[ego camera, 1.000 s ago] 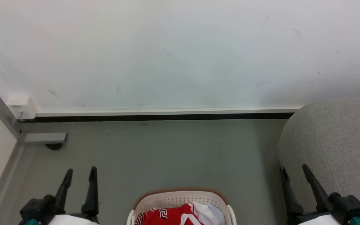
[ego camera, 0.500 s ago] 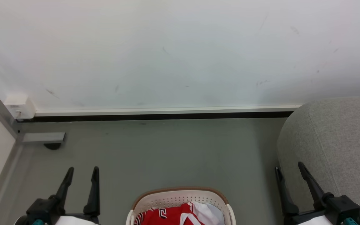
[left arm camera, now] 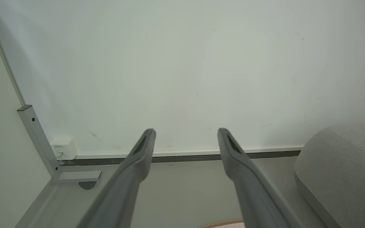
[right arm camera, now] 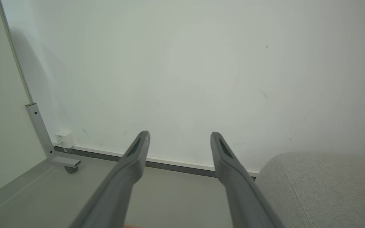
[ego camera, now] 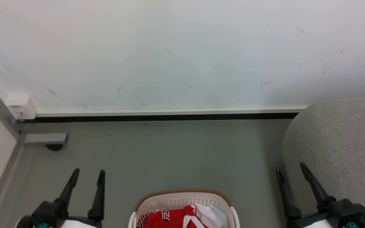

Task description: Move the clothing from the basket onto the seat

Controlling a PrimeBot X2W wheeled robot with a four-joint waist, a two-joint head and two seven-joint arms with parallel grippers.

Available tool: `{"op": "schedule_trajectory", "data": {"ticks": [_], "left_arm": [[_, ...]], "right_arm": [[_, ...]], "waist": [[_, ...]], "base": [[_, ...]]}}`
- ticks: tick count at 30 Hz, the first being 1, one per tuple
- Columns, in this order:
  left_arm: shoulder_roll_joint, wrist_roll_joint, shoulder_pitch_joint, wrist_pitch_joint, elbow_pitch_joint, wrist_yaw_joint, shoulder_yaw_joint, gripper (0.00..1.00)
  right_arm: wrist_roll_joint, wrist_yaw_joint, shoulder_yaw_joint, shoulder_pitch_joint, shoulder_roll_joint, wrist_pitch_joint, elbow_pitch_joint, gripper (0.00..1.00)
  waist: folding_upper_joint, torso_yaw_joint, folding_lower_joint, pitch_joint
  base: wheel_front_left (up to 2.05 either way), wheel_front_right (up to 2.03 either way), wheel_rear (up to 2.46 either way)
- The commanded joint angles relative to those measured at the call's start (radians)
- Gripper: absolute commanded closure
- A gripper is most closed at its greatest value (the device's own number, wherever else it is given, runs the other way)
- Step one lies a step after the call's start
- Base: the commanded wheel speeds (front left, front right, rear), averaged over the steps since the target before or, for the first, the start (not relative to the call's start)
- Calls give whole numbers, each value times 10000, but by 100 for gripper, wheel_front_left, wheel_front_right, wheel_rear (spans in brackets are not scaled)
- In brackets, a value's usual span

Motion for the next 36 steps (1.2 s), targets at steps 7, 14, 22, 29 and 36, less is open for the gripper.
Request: {"op": "schedule_trajectory", "data": {"ticks": [7,14,22,29,36], "left_arm": [[-12,-51,-71,-9,-11,-25,70,0],[-37,-166,-87,-9,-15,-8,95,0],[-75,-444,-122,-9,108,-10,78,0],[14,-597,-172,-7,506,-11,-121,0],[387,-832,-405,-7,1148,-12,-503,0]], "right_arm": [[59,-21,27,-36,-61,-17,62,0],[103,-21,49,-57,-61,-17,95,0],[208,-21,113,-77,-61,-17,102,0],[441,-21,63,-172,-57,-14,22,0],[722,-21,102,-396,-52,-14,-273,0]], "waist": [[0,-7,0,-5],[0,-42,0,-8],[0,-170,0,20],[0,-599,0,188],[0,-1383,0,693]], "base": [[0,0,0],[0,0,0],[0,0,0],[0,0,0],[0,0,0]]}}
